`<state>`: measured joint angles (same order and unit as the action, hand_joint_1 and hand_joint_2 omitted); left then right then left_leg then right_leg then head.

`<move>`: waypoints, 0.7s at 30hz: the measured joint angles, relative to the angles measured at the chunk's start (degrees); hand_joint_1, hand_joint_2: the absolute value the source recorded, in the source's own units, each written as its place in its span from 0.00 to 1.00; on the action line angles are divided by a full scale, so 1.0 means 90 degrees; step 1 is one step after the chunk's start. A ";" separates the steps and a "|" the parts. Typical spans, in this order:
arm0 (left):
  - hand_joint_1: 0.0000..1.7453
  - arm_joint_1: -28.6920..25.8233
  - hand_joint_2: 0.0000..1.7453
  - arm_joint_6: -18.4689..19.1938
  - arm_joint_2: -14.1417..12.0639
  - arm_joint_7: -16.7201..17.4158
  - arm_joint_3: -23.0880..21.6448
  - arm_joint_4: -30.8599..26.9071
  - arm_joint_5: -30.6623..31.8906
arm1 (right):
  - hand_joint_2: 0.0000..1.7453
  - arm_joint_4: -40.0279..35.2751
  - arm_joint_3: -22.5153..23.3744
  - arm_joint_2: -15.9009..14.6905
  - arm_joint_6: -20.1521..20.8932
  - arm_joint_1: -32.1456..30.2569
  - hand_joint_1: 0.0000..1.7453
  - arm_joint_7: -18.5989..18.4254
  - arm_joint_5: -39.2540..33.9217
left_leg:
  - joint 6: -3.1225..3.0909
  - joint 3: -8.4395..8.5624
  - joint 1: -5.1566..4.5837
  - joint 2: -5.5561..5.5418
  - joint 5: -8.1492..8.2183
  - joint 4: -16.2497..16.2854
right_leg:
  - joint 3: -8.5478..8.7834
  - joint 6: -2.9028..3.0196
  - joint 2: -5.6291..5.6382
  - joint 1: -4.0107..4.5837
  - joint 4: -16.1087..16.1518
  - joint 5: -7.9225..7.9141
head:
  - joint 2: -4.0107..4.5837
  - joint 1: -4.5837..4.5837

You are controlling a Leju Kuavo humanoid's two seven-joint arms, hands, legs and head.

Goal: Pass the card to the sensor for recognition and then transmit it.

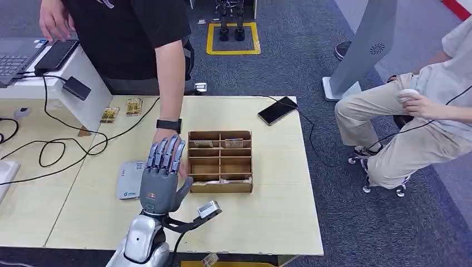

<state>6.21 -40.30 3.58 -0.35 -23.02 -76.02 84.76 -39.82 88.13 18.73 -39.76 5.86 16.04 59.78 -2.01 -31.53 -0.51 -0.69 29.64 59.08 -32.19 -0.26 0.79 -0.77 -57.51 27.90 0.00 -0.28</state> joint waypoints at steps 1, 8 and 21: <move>0.00 0.0000 1.00 0.0000 0.0000 0.0000 0.0000 0.0002 0.0000 | 1.00 0.0000 0.0000 0.0000 0.0000 0.0001 0.00 0.0000 0.0000 | 0.0000 0.0000 0.0000 0.0000 0.0000 0.0000 | 0.0000 0.0000 0.0000 0.0000 0.0000 0.0000 | 0.0000 0.0000; 0.00 0.0034 1.00 0.0005 -0.0012 -0.0296 0.0000 0.0362 -0.0027 | 1.00 0.0019 0.0000 0.0000 0.0000 0.0006 0.00 0.0015 0.0010 | 0.0000 0.0000 0.0000 0.0002 0.0000 0.0000 | 0.0000 0.0000 0.0001 0.0000 0.0000 0.0000 | 0.0000 0.0002; 0.00 0.0216 1.00 0.0005 -0.0117 -0.0753 0.0000 0.1319 -0.0095 | 1.00 0.0058 0.0000 0.0000 0.0000 0.0010 0.00 0.0012 -0.0002 | 0.0000 0.0000 0.0000 -0.0001 0.0000 0.0000 | 0.0000 0.0000 -0.0001 0.0000 0.0000 0.0000 | 0.0000 0.0002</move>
<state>8.16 -40.26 2.54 -7.13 -23.02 -64.14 83.91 -39.30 88.13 18.73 -39.76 5.94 16.15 59.76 -2.01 -31.53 -0.50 -0.70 29.64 59.08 -32.19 -0.26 0.79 -0.76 -57.51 27.90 0.00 -0.26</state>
